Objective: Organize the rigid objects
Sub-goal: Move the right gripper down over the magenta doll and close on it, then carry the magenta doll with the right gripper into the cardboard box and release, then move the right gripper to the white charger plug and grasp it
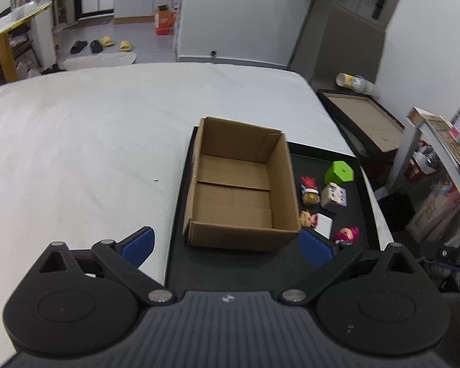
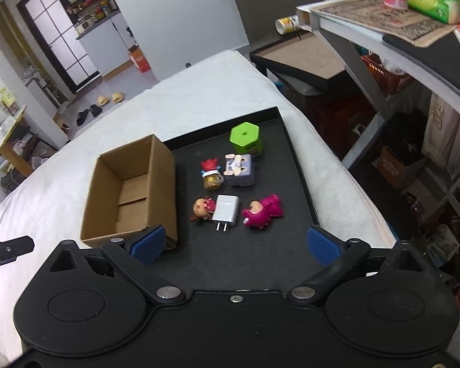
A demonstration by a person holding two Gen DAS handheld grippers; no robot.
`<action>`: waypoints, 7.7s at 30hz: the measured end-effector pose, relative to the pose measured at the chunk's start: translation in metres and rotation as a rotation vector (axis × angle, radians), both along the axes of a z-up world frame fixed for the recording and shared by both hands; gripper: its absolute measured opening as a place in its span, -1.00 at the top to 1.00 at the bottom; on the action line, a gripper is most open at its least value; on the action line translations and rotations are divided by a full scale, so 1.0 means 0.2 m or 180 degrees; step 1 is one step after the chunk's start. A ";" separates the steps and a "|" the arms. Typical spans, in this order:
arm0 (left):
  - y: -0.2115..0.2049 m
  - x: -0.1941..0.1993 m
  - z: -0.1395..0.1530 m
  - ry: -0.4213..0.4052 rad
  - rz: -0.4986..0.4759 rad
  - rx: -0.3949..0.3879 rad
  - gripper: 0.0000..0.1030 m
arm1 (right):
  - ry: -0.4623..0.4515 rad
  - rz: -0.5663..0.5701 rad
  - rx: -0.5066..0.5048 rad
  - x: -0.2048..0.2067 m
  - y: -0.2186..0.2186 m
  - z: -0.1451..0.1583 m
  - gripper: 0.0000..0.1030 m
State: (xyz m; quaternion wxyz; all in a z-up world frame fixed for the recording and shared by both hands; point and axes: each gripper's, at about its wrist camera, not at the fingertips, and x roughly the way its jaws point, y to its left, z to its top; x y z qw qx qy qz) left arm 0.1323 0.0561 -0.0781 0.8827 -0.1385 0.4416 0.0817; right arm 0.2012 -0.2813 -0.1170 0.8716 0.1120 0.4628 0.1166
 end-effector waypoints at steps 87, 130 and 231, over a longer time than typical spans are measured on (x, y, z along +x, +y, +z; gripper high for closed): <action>0.24 0.31 -0.62 0.0335 0.0038 -0.0167 0.80 | 0.1132 -0.0355 0.0385 0.54 0.08 -0.57 0.20; 0.31 0.22 -0.67 0.0070 -0.0205 -0.0569 0.73 | 0.0399 0.0949 -0.0017 0.40 1.08 -0.26 0.20; 0.20 0.35 -0.74 0.0443 -0.0084 -0.0334 0.70 | 0.0939 0.0329 -0.0499 0.70 0.47 -0.79 -0.10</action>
